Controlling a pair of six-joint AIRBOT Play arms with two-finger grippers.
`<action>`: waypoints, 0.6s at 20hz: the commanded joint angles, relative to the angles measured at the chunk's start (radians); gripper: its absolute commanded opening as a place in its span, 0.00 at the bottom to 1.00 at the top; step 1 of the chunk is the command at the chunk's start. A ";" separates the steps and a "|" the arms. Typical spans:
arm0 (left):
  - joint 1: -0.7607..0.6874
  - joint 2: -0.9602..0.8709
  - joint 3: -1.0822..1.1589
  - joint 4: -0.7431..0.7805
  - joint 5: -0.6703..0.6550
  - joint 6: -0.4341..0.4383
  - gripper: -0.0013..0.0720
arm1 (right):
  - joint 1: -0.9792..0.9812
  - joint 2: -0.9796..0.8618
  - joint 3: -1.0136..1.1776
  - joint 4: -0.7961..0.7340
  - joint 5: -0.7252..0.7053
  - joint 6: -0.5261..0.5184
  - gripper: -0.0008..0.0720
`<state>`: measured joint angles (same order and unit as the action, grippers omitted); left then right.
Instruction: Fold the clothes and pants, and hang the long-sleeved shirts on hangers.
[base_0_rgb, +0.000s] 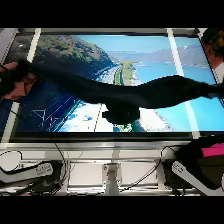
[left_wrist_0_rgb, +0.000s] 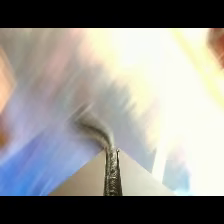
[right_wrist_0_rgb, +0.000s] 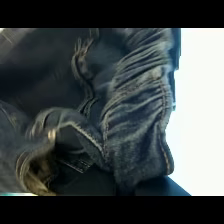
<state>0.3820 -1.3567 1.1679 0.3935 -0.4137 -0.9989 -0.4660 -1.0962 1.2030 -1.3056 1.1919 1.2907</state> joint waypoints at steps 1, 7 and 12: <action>0.007 0.146 0.136 -0.012 0.104 0.006 0.06 | -0.001 0.091 0.130 0.021 -0.013 0.001 0.06; 0.007 0.340 0.150 0.086 0.198 0.024 0.06 | -0.001 0.212 0.309 0.020 -0.072 0.067 0.06; 0.007 0.382 0.149 0.395 0.142 0.019 0.06 | -0.001 0.240 0.325 0.014 -0.057 0.075 0.05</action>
<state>0.3882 -0.9993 1.3136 0.6033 -0.2398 -0.9764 -0.4660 -0.8696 1.5101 -1.2873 1.1385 1.3495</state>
